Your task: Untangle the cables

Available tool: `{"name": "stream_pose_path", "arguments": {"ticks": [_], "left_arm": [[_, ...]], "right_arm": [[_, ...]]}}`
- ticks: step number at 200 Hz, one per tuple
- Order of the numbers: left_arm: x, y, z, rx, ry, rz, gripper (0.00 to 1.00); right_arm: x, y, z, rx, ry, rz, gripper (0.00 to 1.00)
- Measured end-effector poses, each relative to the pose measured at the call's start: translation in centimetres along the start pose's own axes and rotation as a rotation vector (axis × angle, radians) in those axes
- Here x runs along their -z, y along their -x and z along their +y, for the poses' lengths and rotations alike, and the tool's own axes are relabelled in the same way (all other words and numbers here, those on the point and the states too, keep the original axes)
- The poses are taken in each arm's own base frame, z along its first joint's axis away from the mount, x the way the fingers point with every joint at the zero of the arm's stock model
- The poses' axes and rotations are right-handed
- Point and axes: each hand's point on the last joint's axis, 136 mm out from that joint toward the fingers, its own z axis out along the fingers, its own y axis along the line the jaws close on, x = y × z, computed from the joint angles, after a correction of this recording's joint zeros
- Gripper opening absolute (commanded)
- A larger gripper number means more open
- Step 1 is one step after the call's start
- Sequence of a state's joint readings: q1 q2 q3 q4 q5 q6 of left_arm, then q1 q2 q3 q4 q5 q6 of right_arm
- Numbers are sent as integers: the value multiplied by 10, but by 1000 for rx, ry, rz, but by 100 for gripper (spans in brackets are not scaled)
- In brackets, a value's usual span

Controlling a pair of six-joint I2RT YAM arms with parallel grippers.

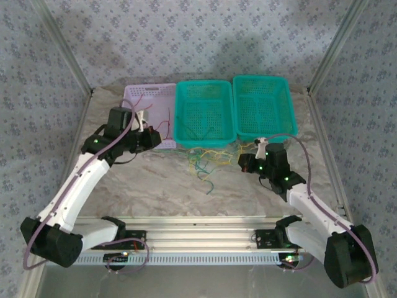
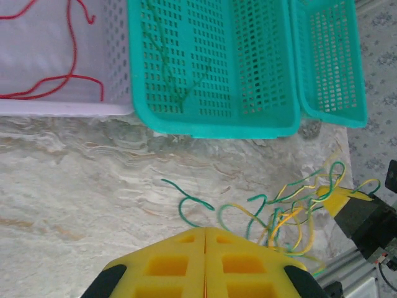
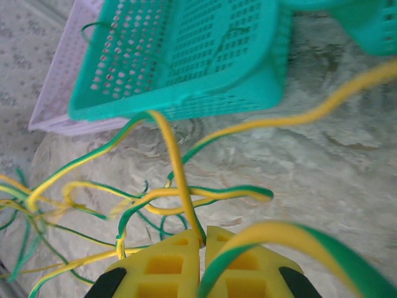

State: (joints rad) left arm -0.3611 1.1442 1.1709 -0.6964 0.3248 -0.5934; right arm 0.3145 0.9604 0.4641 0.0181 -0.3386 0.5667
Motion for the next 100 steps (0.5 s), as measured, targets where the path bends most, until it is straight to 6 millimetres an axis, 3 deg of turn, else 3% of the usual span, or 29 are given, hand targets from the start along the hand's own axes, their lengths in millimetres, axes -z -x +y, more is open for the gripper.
{"name": "stream_pose_path", "arguments": {"ticks": [65,100], "left_arm": [[43,27,3,-34,36,-90,0],[63,38,0,-65,59,-135,0]], "right_arm": [[12,-3,-48,-104,-182,-6,0],[21,-4,-59,-118,-239,-16,0]]}}
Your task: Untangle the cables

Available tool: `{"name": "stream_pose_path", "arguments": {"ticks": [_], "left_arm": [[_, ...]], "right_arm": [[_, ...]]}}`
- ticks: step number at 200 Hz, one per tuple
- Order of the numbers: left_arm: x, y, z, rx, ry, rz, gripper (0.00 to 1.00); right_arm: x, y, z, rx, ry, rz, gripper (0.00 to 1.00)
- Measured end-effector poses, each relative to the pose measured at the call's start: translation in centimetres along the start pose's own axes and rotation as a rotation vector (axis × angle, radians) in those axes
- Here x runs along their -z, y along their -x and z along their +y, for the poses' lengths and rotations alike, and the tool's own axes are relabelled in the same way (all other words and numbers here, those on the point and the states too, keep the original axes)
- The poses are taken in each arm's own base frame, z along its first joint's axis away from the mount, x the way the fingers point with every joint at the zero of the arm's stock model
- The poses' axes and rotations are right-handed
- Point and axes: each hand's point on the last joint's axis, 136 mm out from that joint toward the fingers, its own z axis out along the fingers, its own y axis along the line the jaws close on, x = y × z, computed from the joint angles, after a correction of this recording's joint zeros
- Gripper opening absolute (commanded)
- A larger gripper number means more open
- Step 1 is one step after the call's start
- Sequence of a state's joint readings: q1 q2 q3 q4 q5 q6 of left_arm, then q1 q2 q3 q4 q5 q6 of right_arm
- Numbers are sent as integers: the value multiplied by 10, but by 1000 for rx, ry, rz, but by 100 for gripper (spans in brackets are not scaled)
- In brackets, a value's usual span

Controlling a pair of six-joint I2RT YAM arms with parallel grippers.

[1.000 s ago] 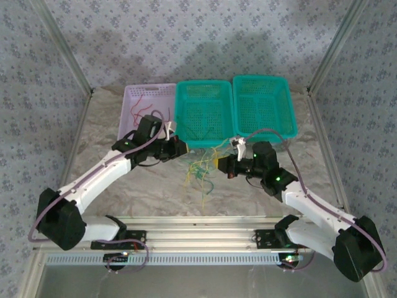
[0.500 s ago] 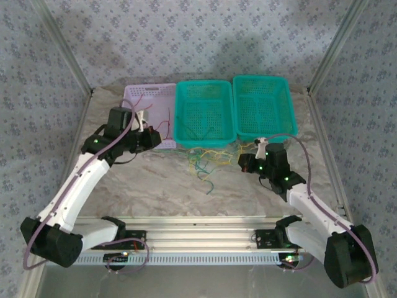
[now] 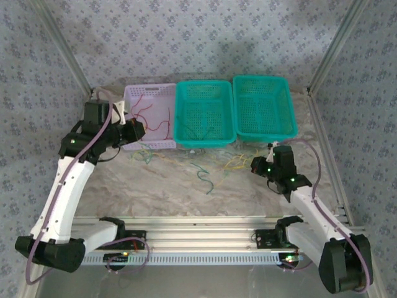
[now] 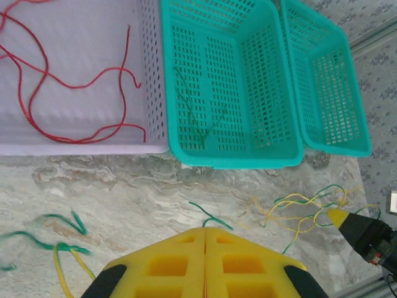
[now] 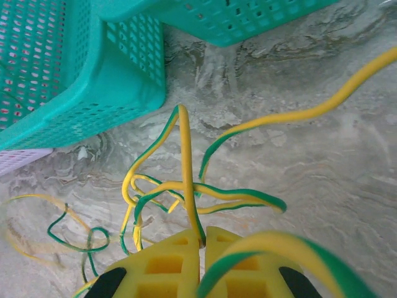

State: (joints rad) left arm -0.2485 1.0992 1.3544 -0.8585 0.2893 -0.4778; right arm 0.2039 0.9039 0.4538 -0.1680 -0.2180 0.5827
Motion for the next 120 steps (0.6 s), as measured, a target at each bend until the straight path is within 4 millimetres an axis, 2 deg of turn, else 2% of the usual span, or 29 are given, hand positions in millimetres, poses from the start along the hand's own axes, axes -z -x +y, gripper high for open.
{"name": "stream_pose_path", "arguments": {"ticks": [48,87,103,120], "left_arm": [[11,3,-6,-11,-19,-26,0],[8,0,-14,31,-72,-15,0],[8,1,-18,45,-95,-19,0],[7,3,-22,56,-118,-23,0]], "right_arm": [[-1,-4,-8,-12,-25,7,0],[-14,-20,2,34,0,76,0],[-19,-30,11,82,8,123,19],[-18,-31,24,135,23,128,36]]}}
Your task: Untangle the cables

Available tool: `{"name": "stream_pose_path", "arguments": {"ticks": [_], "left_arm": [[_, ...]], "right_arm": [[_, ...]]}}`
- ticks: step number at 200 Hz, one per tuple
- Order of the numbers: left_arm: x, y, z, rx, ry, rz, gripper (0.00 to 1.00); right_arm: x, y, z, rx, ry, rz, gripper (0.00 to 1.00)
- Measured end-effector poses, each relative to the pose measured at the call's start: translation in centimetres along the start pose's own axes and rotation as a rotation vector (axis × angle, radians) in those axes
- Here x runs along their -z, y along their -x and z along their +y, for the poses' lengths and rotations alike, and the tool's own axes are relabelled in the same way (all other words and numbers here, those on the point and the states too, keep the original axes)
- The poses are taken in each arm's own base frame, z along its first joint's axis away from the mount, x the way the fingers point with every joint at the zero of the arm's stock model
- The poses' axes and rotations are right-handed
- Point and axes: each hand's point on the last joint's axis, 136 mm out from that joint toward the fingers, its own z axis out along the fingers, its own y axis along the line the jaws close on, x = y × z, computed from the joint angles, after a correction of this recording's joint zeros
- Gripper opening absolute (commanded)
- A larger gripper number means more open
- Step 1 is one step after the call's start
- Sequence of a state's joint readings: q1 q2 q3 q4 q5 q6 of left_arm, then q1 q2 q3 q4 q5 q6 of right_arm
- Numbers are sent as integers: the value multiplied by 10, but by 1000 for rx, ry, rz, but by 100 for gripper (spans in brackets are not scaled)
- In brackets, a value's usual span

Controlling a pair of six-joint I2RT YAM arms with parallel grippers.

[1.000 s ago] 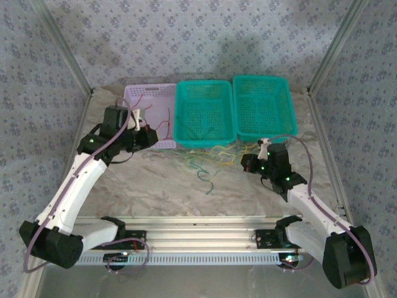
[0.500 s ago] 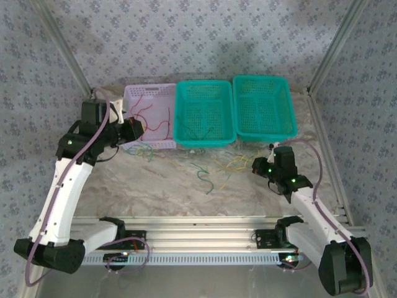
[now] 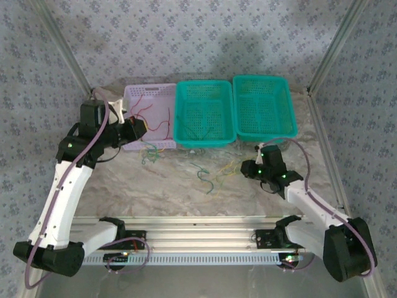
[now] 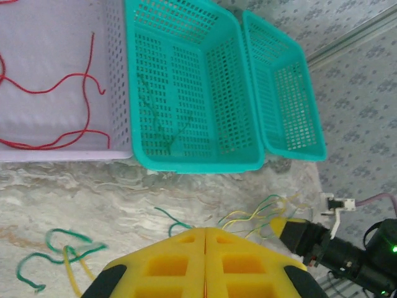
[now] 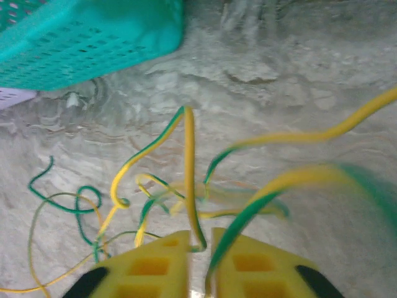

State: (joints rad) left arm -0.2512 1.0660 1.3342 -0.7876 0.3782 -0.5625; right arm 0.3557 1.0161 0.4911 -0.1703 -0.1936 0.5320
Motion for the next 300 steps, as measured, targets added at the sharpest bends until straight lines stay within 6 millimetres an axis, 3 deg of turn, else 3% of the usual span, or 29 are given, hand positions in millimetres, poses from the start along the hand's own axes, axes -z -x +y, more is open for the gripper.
{"name": "stream_pose_path", "arguments": {"ticks": [50,84,133,183,242,274,284,300], "left_arm": [[-12,-6,-17,10,-71,15,0],[-21,-11,-33,-6,-118,34,0],[-40,-16,-49,-1,-161,67,0],[-44,-15,-61,15,-203,71,0],[-42,-9,-72,23,-235,57,0],[-35,-2,-79,14,-252,36,0],[-35,-2,-80,15,-254,35,0],[-35,-2,-80,17,-254,35,0]], "right_arm": [[18,22,40,132,76,-89,54],[27,24,81,261,182,-117,65],[41,19,142,406,389,-143,68],[12,-22,191,526,521,-13,67],[-31,-41,209,550,538,61,66],[-53,-46,204,534,523,88,66],[-57,-48,203,524,526,95,61],[-62,-50,203,504,533,108,42]]}}
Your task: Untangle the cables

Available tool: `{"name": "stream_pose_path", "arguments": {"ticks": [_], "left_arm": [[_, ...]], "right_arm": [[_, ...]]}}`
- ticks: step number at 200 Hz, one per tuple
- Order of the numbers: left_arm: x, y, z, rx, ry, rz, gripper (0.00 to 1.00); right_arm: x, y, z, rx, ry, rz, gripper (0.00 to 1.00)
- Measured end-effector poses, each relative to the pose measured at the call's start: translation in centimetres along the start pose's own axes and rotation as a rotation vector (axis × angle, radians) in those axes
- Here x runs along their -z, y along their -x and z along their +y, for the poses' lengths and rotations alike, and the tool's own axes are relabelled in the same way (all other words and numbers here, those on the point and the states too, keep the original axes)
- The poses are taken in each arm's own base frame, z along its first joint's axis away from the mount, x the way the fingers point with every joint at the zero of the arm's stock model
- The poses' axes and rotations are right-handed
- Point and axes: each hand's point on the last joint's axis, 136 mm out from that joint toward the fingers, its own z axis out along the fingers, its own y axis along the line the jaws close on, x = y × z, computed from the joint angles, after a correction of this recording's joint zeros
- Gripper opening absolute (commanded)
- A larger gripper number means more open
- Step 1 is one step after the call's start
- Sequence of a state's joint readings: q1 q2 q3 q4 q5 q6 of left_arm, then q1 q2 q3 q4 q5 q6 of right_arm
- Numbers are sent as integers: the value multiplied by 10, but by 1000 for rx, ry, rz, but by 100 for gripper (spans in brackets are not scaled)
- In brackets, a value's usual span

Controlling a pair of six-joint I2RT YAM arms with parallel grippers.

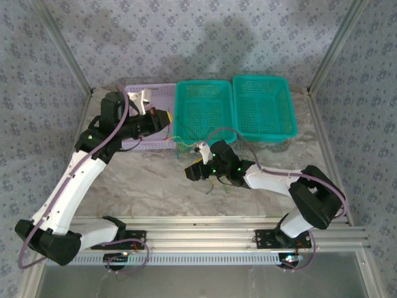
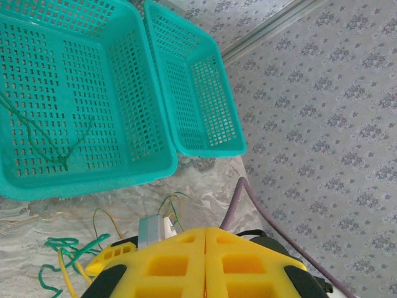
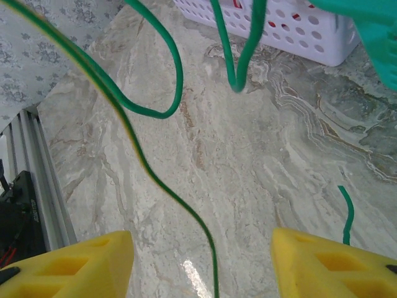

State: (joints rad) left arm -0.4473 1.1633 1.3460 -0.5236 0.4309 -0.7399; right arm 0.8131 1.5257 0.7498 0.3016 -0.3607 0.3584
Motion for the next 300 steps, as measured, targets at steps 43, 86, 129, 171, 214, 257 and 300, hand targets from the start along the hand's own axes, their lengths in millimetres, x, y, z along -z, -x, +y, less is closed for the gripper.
{"name": "stream_pose_path", "arguments": {"ticks": [43,86,129,171,214,257,300], "left_arm": [[1,0,1,2,6,0,0],[15,9,0,-52,55,-29,0],[50,27,5,-119,138,-107,0],[66,29,7,-162,186,-122,0],[69,27,13,-179,214,-114,0],[58,13,26,-151,214,-69,0],[46,1,37,-119,209,-26,0]], "right_arm": [[-1,4,-1,-4,-4,-9,0],[33,16,-24,-34,-117,-82,0],[87,11,-82,-161,-293,-178,0],[118,5,-110,-241,-408,-216,0],[161,29,-112,-281,-446,-346,0],[190,80,-68,-216,-372,-423,0],[213,122,-26,-135,-298,-466,0]]}}
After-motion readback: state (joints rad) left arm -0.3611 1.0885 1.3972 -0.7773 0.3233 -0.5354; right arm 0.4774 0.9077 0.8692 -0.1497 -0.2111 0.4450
